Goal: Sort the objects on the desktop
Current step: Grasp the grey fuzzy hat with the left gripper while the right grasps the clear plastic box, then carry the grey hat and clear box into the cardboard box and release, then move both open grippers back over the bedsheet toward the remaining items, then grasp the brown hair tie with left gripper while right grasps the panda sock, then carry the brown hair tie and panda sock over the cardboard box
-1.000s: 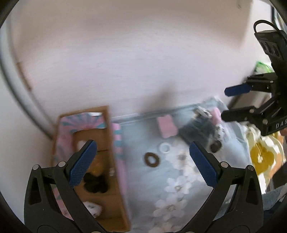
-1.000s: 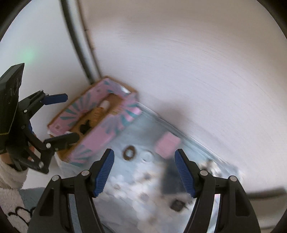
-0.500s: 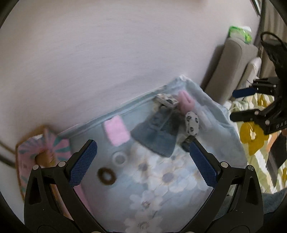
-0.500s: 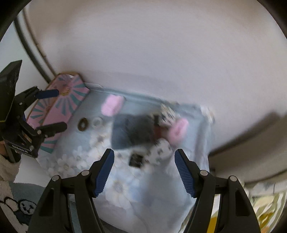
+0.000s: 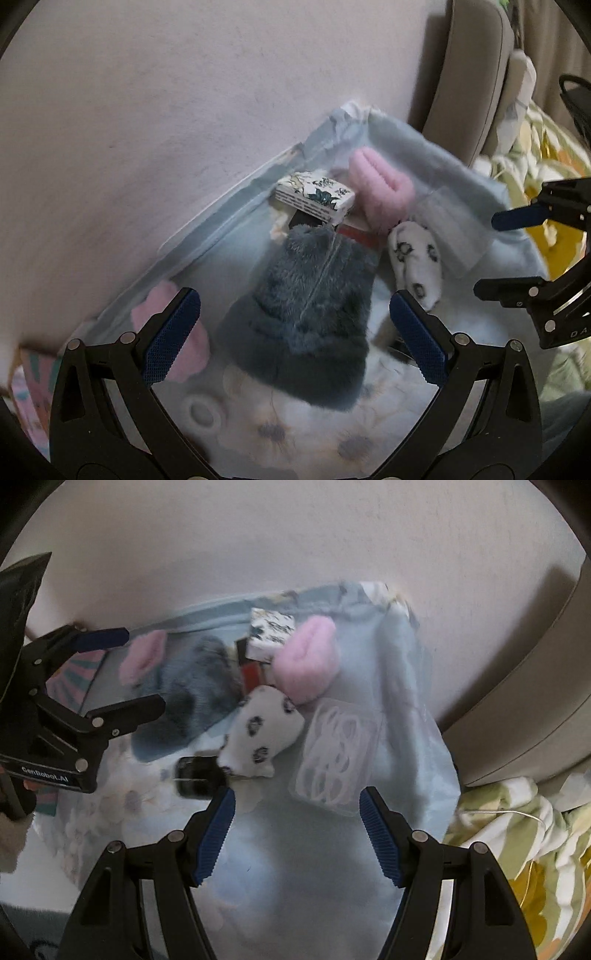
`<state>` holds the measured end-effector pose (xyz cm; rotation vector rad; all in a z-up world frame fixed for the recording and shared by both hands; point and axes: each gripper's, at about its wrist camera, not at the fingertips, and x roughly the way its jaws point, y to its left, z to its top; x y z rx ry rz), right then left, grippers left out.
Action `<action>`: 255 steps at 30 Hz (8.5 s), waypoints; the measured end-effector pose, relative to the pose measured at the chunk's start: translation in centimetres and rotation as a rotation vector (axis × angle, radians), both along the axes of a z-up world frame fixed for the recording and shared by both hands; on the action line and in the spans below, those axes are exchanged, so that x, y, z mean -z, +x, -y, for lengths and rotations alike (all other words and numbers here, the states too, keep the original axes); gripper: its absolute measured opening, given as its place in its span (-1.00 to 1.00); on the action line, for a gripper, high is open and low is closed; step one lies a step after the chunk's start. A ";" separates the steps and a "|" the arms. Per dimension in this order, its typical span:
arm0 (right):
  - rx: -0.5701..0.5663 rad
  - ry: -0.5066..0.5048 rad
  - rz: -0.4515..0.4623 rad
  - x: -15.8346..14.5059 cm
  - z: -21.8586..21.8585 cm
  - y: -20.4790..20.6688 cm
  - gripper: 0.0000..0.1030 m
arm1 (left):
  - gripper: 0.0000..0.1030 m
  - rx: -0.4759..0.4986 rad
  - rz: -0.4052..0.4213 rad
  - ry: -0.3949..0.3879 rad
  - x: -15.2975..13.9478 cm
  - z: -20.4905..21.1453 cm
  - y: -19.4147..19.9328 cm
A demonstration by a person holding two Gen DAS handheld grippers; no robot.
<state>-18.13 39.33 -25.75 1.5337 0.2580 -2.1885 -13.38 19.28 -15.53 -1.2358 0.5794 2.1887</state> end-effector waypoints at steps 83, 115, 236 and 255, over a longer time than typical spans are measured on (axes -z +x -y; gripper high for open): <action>-0.626 -0.102 -0.217 -18.1 23.5 3.1 -0.05 | -0.36 -0.599 -0.083 0.065 -16.3 29.4 10.5; -0.983 0.030 -0.012 -6.8 46.3 10.9 -0.04 | -0.36 -0.796 0.133 0.086 -6.4 39.1 12.9; -0.007 -0.020 -0.056 2.2 3.6 -2.5 -0.32 | -0.65 -0.642 0.051 0.175 3.0 18.0 5.8; -0.183 -0.083 -0.098 -10.3 10.2 -1.2 -0.32 | -0.65 -0.591 -0.020 0.186 -11.2 20.6 9.6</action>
